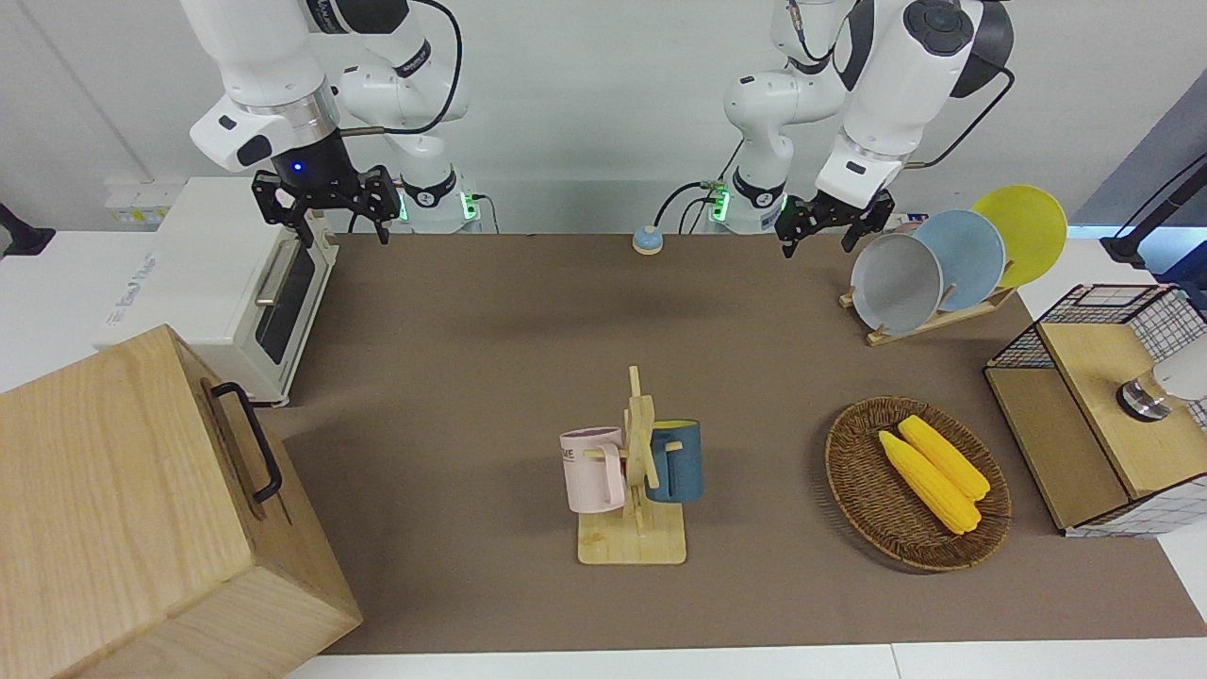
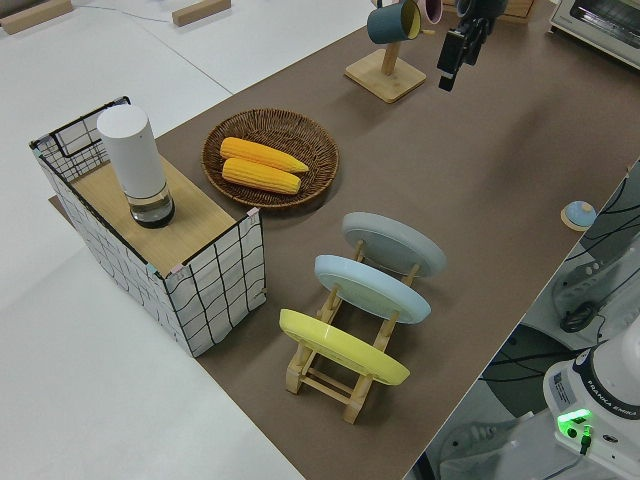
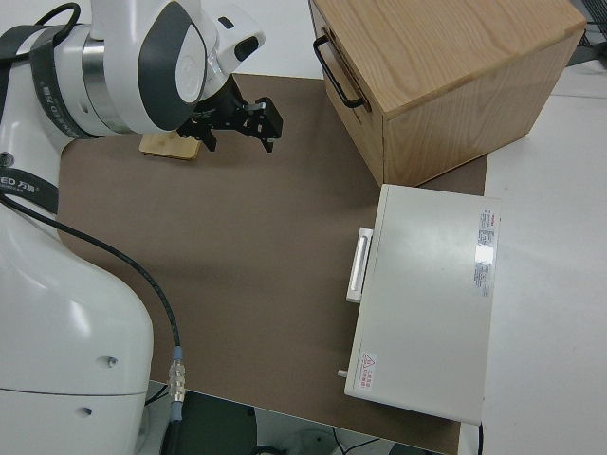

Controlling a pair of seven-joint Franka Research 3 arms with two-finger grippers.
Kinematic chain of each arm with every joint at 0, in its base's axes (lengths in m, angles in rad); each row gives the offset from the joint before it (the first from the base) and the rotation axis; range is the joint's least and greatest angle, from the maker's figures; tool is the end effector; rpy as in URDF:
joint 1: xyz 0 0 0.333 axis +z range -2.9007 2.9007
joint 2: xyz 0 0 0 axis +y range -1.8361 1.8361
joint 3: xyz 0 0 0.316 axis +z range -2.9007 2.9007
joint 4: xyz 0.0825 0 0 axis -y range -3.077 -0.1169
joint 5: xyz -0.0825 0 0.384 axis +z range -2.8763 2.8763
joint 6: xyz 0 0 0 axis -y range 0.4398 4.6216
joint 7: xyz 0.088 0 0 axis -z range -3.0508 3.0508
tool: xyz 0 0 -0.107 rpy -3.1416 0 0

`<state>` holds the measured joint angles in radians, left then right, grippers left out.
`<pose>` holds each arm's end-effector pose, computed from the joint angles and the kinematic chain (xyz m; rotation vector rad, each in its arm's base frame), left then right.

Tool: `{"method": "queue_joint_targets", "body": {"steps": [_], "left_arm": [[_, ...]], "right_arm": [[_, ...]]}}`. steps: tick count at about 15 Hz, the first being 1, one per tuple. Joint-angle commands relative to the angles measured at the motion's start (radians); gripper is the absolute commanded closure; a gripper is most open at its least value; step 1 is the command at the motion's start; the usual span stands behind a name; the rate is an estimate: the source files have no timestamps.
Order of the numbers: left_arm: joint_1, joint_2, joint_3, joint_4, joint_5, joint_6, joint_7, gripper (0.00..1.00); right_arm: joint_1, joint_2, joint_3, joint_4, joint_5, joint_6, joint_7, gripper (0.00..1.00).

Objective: Pick gray plate from low plate rack and place it on table with left arm

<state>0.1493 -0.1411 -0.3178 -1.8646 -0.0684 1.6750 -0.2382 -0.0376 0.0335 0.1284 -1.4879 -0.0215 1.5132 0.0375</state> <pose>0.5039 -0.1013 0.5656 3.1252 0.1296 -0.0921 0.5576 0.0470 0.6399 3.1229 0.0814 -0.0106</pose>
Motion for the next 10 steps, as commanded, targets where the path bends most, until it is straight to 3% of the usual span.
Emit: {"method": "queue_joint_targets", "body": {"steps": [1, 10], "left_arm": [[-0.005, -0.026, 0.005, -0.019, -0.016, 0.017, 0.007, 0.0], [-0.011, -0.023, 0.003, -0.004, -0.013, -0.052, 0.011, 0.0]], "right_arm": [[-0.022, 0.009, 0.02, 0.021, -0.003, -0.016, 0.013, 0.017], [-0.022, 0.009, 0.02, 0.021, -0.003, -0.016, 0.013, 0.017]]}}
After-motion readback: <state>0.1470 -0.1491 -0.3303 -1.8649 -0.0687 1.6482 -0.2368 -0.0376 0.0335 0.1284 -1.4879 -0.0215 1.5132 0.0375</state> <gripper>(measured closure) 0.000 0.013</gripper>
